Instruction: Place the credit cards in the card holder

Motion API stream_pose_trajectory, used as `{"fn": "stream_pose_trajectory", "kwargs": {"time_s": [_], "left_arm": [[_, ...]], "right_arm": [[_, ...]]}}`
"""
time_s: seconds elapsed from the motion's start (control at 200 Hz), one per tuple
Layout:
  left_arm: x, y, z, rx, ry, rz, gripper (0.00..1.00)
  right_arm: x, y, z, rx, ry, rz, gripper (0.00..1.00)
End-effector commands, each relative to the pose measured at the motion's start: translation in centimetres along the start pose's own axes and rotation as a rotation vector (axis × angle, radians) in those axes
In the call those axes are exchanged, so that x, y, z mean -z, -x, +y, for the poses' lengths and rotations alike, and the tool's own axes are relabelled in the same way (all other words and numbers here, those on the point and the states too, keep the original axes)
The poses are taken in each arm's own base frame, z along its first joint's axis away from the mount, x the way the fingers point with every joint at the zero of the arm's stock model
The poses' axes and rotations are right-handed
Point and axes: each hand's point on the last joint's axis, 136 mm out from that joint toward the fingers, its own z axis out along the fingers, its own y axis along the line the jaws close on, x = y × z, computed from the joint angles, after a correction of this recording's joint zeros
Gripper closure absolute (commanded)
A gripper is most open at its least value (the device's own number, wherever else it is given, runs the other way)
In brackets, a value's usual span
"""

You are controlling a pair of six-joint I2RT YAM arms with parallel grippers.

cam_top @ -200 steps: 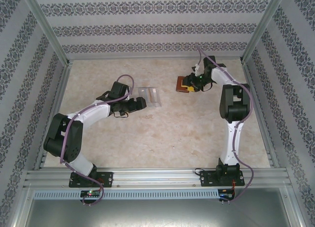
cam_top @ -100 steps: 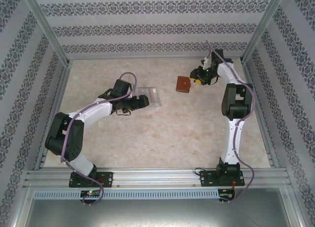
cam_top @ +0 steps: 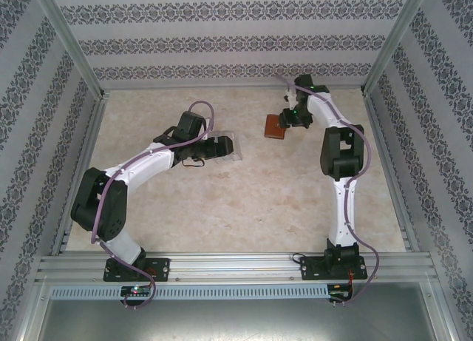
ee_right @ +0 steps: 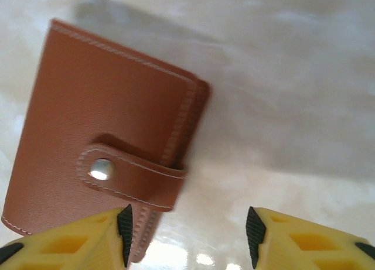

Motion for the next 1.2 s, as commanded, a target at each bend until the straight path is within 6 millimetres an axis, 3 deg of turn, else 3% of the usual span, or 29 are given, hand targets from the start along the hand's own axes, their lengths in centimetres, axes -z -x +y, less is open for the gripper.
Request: {"fn": "stream_pose_trajectory", "kwargs": {"time_s": [0.0,0.085,0.205,0.43,0.51,0.675,0.859,0.934,1.044,1.194], "left_arm": [[0.1,-0.2,0.0,-0.022,0.021,0.006,0.1],[0.1,-0.3,0.1,-0.025,0.025,0.007,0.1],[0.2,-0.5,0.5,-0.017,0.041,0.008,0.1],[-0.1,-1.1,0.7,-0.014,0.038,0.028,0.1],[-0.1,-1.1,0.7,-0.02,0.036,0.029,0.1],[0.1,-1.3,0.7,-0.026,0.035,0.028,0.1],[0.1,-1.8,0.9,-0.027,0.029,0.033,0.1],[0.1,-2.1,1.0,-0.029,0.028,0.037,0.1],[0.2,-2.3,1.1,-0.032,0.023,0.036,0.1],[0.3,-2.7,1.2,-0.028,0.014,0.037,0.1]], "right_arm": [[0.5,1.8,0.3,0.188,-0.11,-0.032,0.39],[-0.2,2.2,0.0,0.206,-0.141,-0.014,0.33],[-1.2,1.1,-0.3,0.237,-0.155,0.048,0.32],[-2.4,-5.0,-1.1,0.301,-0.167,0.281,0.32],[-1.7,-6.5,-1.4,0.298,-0.199,0.317,0.32],[1.3,-8.1,0.0,0.235,-0.14,0.284,0.34],[4.0,-11.3,2.3,0.166,-0.038,0.276,0.35],[5.1,-11.2,2.8,0.135,-0.016,0.211,0.34],[6.0,-9.5,1.9,0.029,0.054,0.103,0.35],[5.0,-8.1,-0.4,-0.059,0.021,0.089,0.35]]}}
